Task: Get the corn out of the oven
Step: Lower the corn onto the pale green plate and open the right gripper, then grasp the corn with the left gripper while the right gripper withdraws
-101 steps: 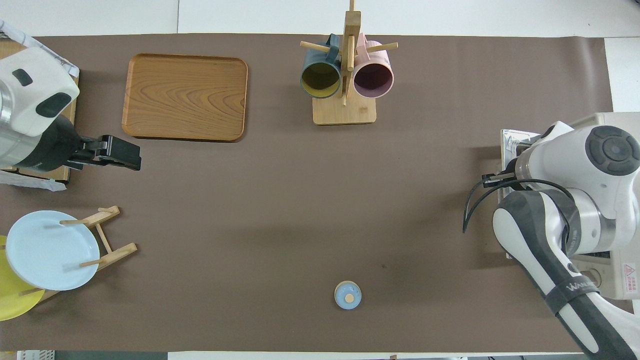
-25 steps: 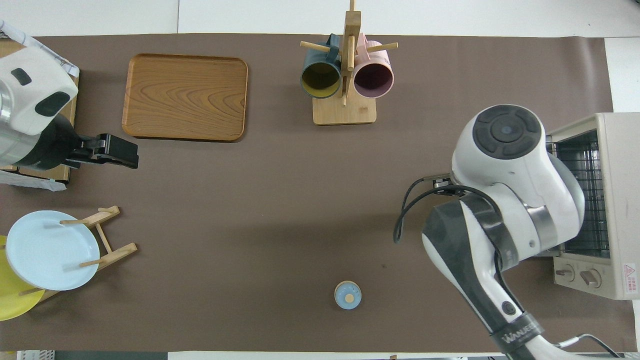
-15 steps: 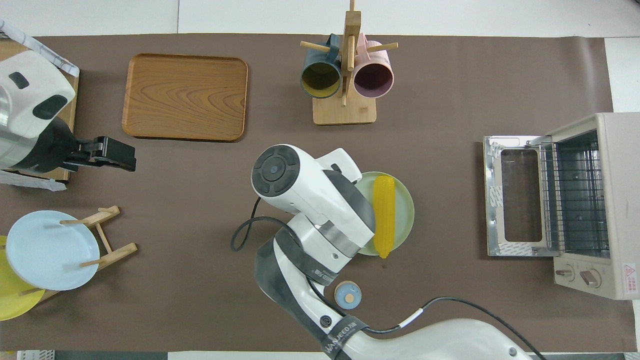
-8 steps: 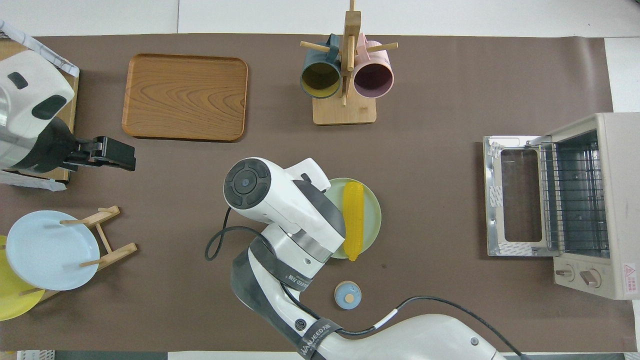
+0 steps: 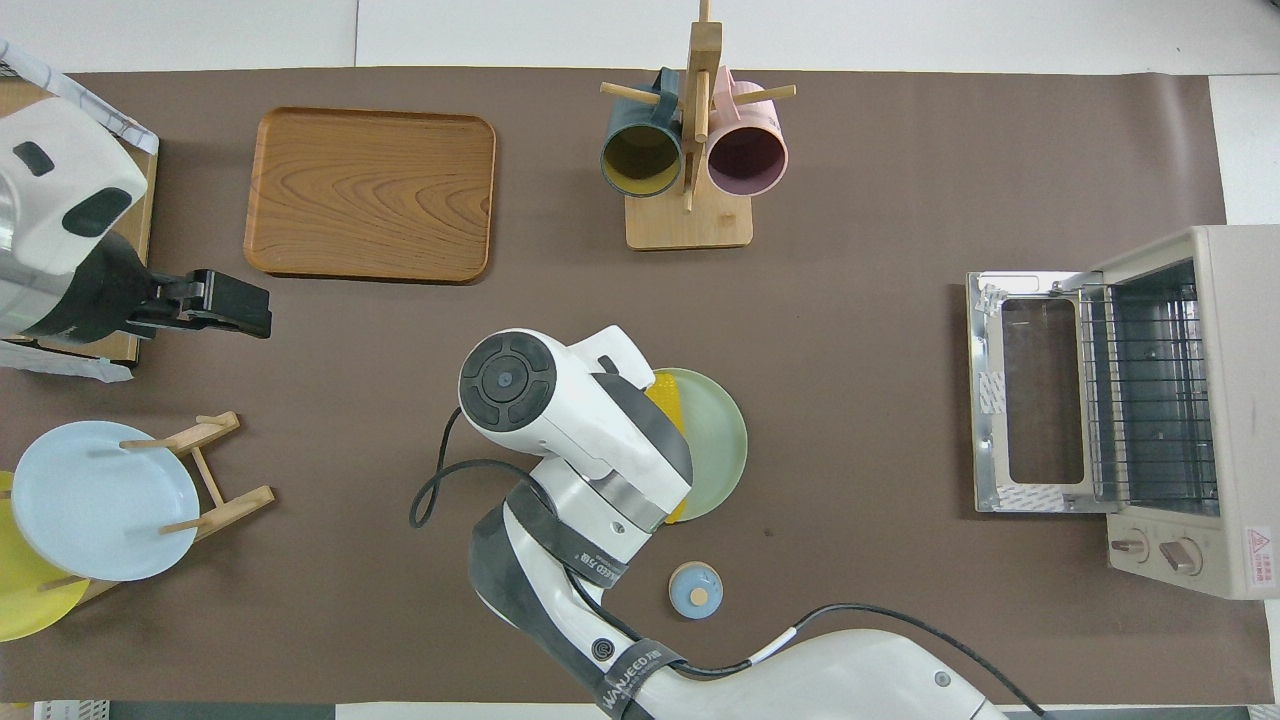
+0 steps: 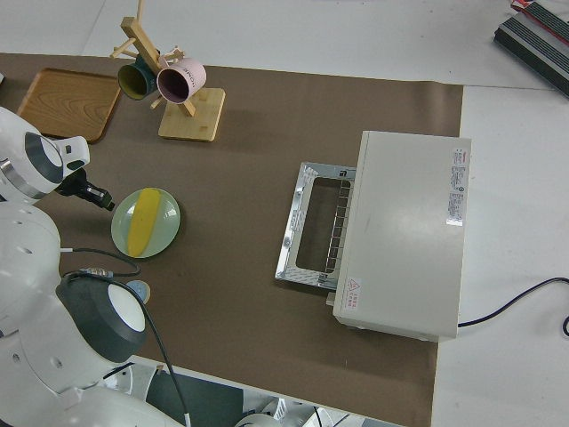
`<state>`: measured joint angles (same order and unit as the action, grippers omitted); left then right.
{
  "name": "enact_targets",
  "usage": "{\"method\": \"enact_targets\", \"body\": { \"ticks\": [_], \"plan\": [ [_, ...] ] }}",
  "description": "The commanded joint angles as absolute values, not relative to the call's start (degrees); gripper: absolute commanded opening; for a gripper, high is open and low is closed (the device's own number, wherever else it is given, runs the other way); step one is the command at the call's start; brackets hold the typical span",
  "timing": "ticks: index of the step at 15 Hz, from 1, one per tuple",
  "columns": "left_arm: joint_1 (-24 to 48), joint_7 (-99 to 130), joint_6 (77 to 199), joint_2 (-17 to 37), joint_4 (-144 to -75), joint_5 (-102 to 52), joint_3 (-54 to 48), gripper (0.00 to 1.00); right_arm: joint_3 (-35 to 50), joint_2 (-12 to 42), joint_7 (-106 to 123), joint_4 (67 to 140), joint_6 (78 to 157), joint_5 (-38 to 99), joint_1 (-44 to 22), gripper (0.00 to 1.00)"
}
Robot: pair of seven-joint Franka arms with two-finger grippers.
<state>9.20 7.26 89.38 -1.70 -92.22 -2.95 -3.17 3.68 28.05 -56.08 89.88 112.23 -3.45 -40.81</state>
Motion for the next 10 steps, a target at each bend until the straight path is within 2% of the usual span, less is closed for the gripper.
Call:
{"method": "enact_targets", "body": {
  "ticks": [1, 3, 5, 7, 10],
  "plan": [
    [9.1, 7.5, 91.8, -3.7, -94.9, -1.8, -3.2, 1.0, 3.3, 24.0, -50.6, 89.6, 107.9, -3.3, -37.5, 0.4],
    [9.3, 7.5, 92.0, -3.7, -95.0, -1.8, -3.3, 1.0, 3.3, 20.3, -47.2, 90.1, 102.6, -3.9, -33.7, 0.3],
    [9.9, 7.5, 92.3, -4.0, -96.6, -1.8, -3.3, 1.0, 3.3, 16.7, -44.7, 93.8, 99.2, -6.3, -30.9, 0.2],
    [11.9, 7.6, 93.1, -4.2, -98.9, -1.8, -3.6, 1.0, 3.3, 13.0, -44.4, 102.5, 100.7, -7.6, -28.1, 0.0],
    [16.9, 7.9, 98.3, -4.3, -105.4, -1.8, -3.6, 1.0, 3.3, 10.0, -42.4, 111.9, 104.8, -12.0, -22.5, 0.0]
  ]
}}
